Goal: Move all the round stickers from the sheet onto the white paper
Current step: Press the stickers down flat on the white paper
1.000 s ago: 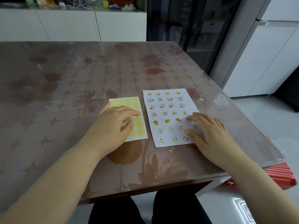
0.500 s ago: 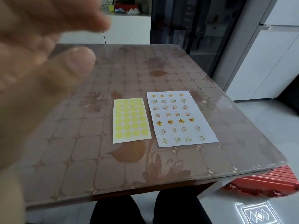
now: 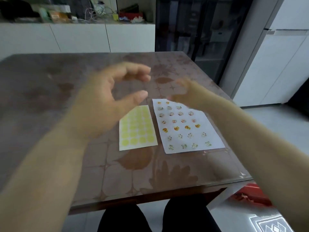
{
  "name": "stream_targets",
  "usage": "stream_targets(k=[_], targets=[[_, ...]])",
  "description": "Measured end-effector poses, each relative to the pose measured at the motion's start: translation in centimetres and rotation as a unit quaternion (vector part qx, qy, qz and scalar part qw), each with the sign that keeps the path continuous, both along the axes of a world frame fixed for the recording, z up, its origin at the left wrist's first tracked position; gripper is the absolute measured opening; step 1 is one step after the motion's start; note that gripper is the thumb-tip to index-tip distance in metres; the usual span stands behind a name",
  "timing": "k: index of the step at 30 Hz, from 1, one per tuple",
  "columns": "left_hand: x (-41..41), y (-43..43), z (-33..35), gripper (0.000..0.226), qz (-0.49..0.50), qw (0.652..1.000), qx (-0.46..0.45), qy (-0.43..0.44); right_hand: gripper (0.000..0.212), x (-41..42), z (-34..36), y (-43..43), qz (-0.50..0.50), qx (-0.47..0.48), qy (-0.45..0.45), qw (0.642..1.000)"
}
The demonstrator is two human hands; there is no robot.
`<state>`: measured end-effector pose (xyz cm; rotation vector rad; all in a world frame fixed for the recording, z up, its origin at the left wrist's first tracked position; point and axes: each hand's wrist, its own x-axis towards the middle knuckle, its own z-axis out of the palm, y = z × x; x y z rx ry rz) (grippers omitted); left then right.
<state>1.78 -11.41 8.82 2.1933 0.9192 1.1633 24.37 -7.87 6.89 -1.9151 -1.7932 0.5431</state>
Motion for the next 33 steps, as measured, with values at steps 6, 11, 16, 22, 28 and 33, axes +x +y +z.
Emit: stream_targets(k=[6, 11, 16, 22, 28, 33], targets=[[0.5, 2.6, -4.3, 0.037, 0.051, 0.986, -0.106, 0.115, 0.094, -0.9, -5.2, 8.2, -0.071, -0.066, -0.124, 0.988], [1.7, 5.0, -5.4, 0.039, 0.047, 0.974, -0.114, 0.188, 0.106, -0.7, -5.4, 9.4, -0.064, -0.11, -0.116, 0.985], [5.1, 6.9, -7.5, 0.06, 0.056, 0.931, -0.078, 0.352, 0.101, -1.0, -5.6, 9.4, -0.075, -0.096, -0.153, 0.981], [5.5, 7.8, -9.9, 0.074, 0.06, 0.908, -0.078, 0.407, 0.095, 0.9, -4.7, 10.1, -0.065, -0.063, -0.126, 0.988], [5.5, 7.9, -10.0, 0.073, 0.053, 0.906, -0.071, 0.414, 0.103, 2.8, -5.3, 10.0, -0.033, -0.15, -0.167, 0.974], [5.6, 8.0, -9.9, 0.072, 0.045, 0.905, -0.079, 0.415, 0.103, 2.1, -5.1, 10.5, -0.04, -0.136, -0.204, 0.969]])
